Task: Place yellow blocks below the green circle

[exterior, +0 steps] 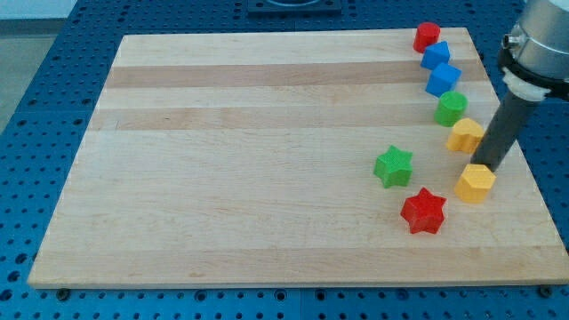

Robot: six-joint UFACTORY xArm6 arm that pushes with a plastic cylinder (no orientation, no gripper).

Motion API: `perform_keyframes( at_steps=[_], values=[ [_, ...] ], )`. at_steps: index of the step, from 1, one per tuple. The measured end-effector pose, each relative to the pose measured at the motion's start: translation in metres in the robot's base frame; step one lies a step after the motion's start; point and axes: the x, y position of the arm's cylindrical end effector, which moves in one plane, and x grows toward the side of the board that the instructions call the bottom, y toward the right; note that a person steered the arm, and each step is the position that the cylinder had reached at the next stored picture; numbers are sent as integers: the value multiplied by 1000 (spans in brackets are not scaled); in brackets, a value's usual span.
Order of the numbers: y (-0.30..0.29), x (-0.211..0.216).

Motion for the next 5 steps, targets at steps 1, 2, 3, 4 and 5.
perform_keyframes(
  at_steps=[1,2,3,4,5],
  values=[
    [10,-10],
    [10,-17],
    [8,-17],
    [5,-17],
    [4,-17]
  ],
)
